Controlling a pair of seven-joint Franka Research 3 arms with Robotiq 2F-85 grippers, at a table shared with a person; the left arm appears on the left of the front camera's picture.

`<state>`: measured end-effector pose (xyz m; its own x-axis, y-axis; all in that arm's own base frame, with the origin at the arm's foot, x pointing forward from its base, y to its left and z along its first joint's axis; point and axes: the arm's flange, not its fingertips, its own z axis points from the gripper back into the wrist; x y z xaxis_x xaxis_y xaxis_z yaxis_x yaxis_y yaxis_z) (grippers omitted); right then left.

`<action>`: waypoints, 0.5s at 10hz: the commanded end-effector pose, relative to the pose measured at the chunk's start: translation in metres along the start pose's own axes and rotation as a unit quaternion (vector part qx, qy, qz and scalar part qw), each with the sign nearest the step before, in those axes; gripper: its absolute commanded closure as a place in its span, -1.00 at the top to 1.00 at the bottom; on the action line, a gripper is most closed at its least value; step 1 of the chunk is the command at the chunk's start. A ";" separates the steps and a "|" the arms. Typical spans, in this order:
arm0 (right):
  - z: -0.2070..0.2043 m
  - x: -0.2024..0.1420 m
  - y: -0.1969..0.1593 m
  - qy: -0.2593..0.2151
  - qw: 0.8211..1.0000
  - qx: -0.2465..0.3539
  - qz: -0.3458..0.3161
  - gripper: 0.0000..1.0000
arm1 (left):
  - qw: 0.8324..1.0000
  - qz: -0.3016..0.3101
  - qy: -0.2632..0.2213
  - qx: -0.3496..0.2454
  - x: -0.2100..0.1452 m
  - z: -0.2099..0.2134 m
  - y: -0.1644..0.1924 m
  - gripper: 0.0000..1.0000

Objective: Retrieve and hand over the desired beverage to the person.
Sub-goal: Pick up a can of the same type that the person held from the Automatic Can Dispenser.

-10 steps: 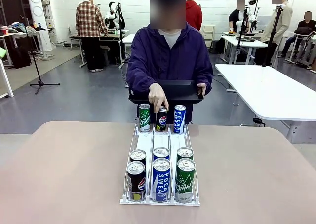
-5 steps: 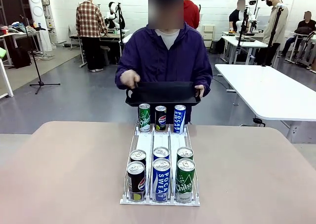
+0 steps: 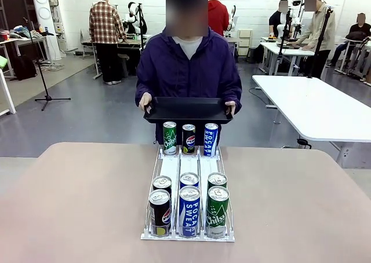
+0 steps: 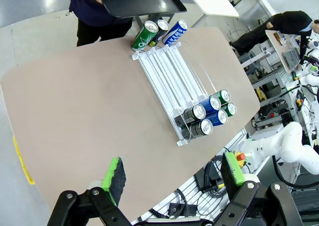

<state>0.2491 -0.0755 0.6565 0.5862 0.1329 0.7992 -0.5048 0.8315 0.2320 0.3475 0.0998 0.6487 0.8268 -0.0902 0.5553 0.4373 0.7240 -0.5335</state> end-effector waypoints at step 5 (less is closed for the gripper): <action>-0.001 0.001 0.001 -0.003 1.000 0.006 0.002 1.00 | 0.955 -0.106 0.263 0.086 0.013 -0.134 -0.131 1.00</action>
<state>0.2489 -0.0746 0.6570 0.5855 0.1351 0.7993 -0.5052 0.8320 0.2294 0.3397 -0.0457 0.6388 0.8241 -0.4450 0.3504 0.5619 0.7205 -0.4064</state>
